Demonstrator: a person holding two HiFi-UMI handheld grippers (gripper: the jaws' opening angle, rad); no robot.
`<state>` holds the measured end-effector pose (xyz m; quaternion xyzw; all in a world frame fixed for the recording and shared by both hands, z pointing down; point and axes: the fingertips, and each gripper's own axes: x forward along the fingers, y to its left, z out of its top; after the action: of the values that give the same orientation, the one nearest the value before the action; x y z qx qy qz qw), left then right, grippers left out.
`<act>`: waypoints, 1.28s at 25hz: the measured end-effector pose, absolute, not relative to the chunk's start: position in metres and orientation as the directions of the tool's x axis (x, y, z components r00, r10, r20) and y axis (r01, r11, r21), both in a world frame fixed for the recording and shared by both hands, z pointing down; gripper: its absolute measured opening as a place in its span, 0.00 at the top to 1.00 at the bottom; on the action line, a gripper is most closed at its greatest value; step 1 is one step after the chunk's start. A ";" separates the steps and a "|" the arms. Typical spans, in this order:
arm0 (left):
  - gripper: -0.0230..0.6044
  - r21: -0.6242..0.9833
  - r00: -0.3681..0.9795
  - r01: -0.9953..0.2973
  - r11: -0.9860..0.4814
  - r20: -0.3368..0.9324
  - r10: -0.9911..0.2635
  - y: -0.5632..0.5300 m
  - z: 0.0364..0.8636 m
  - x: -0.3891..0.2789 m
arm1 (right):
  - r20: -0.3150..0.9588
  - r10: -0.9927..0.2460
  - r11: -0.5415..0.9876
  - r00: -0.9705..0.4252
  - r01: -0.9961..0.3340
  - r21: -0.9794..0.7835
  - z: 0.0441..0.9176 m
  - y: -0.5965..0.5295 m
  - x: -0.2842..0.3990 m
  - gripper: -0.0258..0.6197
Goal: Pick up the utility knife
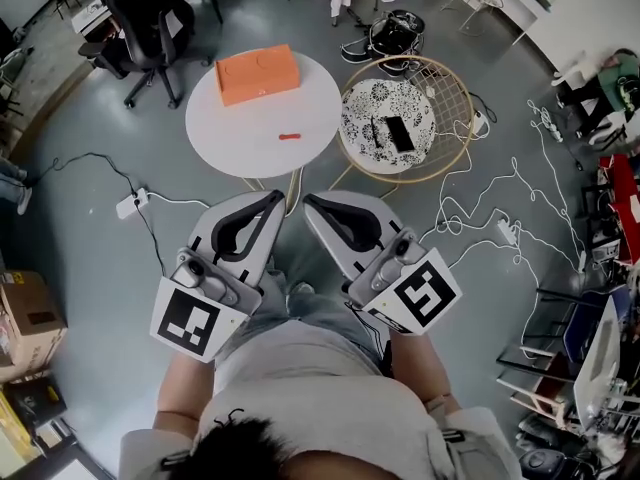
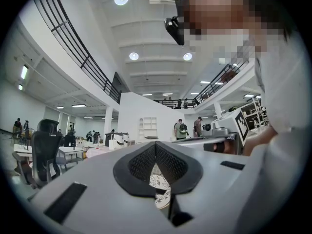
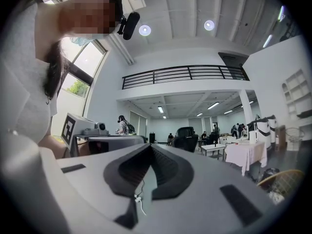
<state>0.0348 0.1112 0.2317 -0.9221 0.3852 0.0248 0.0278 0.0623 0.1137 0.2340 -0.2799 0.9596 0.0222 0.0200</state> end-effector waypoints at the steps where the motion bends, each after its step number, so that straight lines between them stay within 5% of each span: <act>1: 0.95 -0.031 0.703 -0.711 -0.702 -0.066 -0.709 0.108 0.232 0.035 | -0.051 -0.537 0.842 -0.842 -0.539 0.029 0.234 0.111 0.063 0.95; 32: 0.95 -0.026 0.799 -0.601 -0.799 -0.065 -0.598 -0.061 0.236 -0.021 | -0.020 -0.664 0.748 -0.748 -0.664 0.021 0.239 -0.056 0.006 0.95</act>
<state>-0.0215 -0.0605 0.2360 -0.9481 0.3162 0.0266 0.0226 0.0059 -0.0561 0.2390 -0.3550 0.9347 0.0132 0.0056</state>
